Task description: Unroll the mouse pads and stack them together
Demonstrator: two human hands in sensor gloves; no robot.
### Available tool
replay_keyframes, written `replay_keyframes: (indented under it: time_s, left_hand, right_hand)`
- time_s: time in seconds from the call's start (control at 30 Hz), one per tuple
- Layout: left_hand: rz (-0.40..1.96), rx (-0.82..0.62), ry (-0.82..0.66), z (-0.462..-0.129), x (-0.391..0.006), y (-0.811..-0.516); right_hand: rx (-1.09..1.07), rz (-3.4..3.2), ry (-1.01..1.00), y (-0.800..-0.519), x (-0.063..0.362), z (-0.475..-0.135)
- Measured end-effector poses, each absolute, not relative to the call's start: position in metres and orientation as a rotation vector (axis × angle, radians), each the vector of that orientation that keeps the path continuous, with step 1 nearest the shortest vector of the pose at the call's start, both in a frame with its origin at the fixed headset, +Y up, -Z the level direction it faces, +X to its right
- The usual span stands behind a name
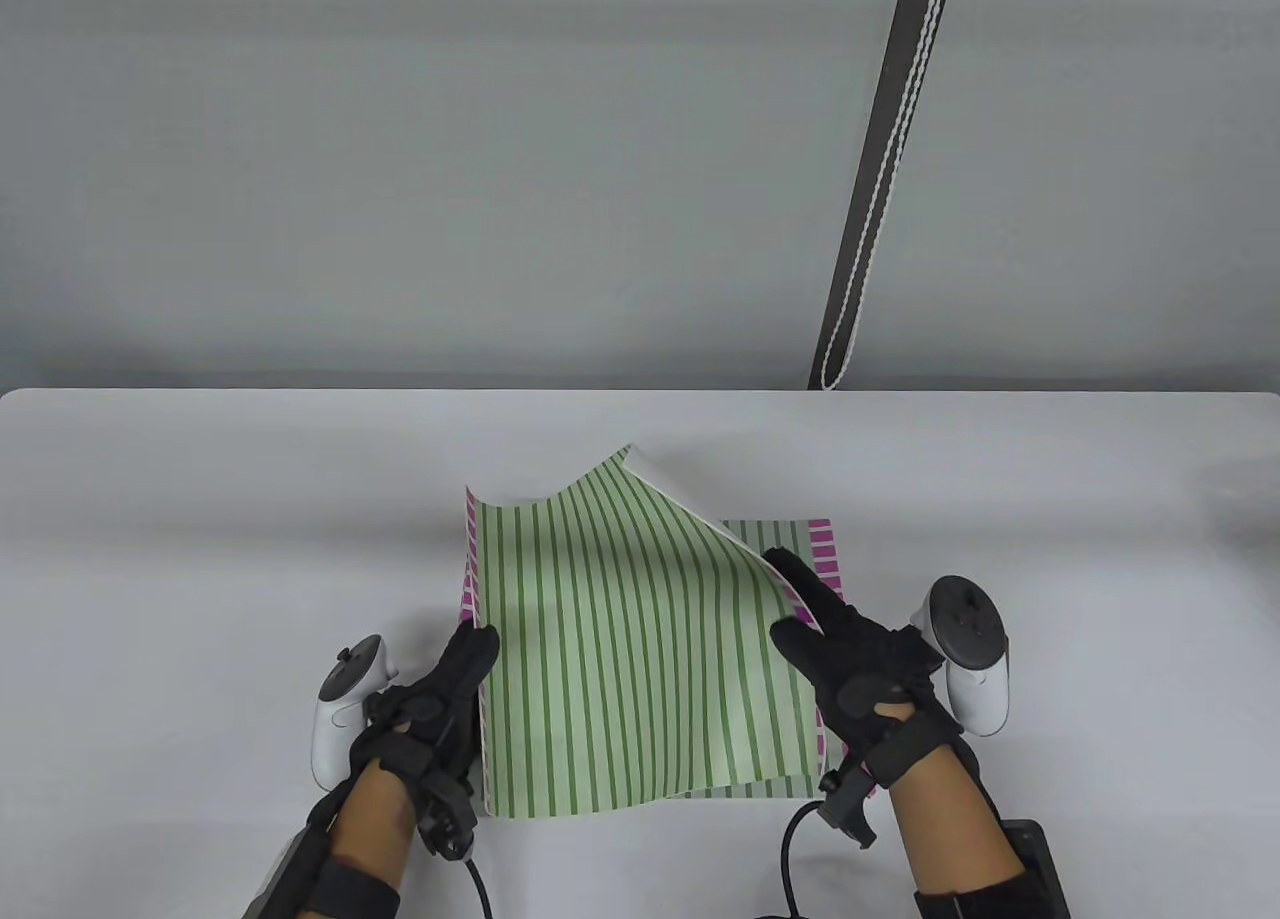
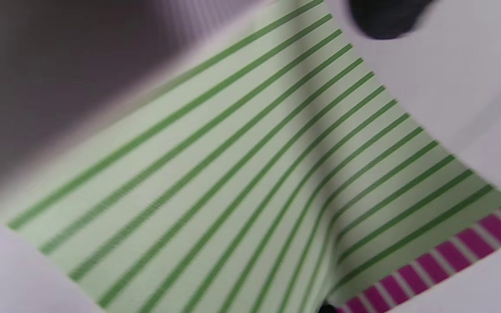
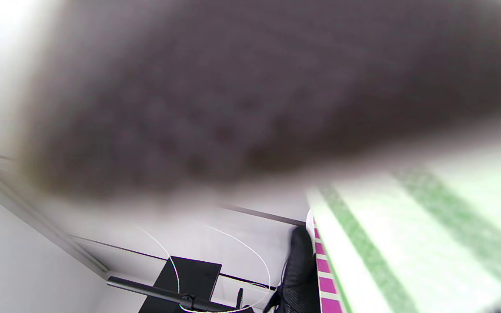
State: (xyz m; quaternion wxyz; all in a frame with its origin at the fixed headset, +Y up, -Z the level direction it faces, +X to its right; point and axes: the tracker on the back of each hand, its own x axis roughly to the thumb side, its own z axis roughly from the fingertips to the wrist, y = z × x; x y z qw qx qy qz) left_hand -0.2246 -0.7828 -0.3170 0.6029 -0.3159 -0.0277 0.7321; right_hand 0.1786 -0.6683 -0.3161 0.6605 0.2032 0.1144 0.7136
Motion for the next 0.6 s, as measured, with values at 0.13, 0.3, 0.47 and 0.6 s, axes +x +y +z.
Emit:
replay_keyframes:
  time_s: [0.13,0.3,0.47,0.6]
  left_hand:
    - [1.513,-0.730,-0.021,-0.323,-0.229,-0.775]
    - [1.057,-0.648,0.024,-0.335,-0.250,-0.749]
    - [0.887,-0.467,0.107,-0.346,-0.257,-0.732]
    - [0.644,-0.355,0.132,-0.351,-0.245,-0.738]
  right_hand:
    - [0.444,1.627,0.250,-0.665,0.185,-0.317]
    - [0.361,1.775,0.224,-0.661,0.201,-0.323]
    - [0.163,2.238,0.196,-0.672,0.213,-0.336]
    - [0.079,2.413,0.166,-0.701,0.214,-0.342]
